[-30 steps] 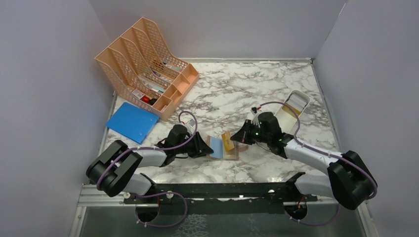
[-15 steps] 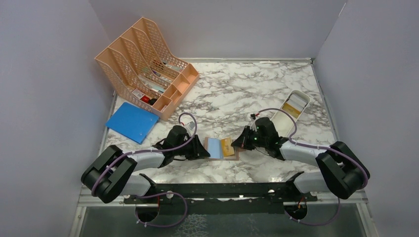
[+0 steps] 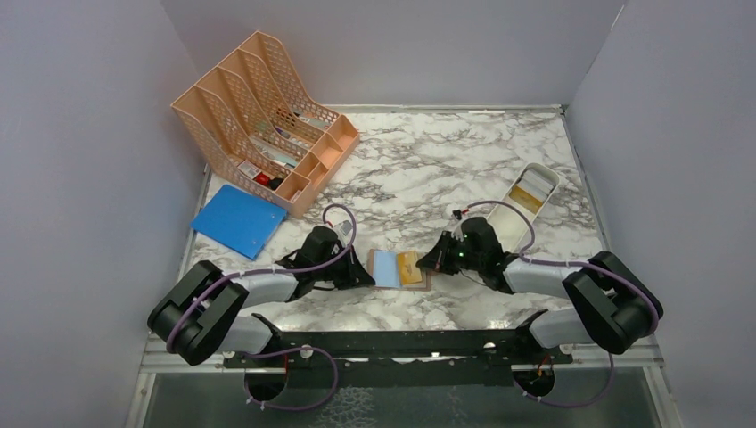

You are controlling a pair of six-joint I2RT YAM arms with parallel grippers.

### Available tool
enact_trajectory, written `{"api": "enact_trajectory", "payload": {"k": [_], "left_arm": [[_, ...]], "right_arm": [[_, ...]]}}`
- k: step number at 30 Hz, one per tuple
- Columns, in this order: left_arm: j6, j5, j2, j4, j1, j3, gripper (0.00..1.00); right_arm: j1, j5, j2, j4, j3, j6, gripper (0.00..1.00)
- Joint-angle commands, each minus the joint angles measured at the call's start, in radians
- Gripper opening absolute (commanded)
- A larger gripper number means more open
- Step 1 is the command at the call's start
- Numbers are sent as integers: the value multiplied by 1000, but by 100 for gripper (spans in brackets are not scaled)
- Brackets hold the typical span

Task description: Put the credit cards into the card holder

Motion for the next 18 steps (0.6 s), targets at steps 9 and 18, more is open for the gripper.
{"api": "enact_trajectory", "payload": {"k": [9, 18], "left_arm": [[11, 8, 21, 2, 1, 18, 0], [-5, 16, -1, 6, -1, 11, 0]], "right_arm": [[37, 23, 32, 91, -12, 39, 1], [76, 93, 52, 164, -32, 101, 1]]}}
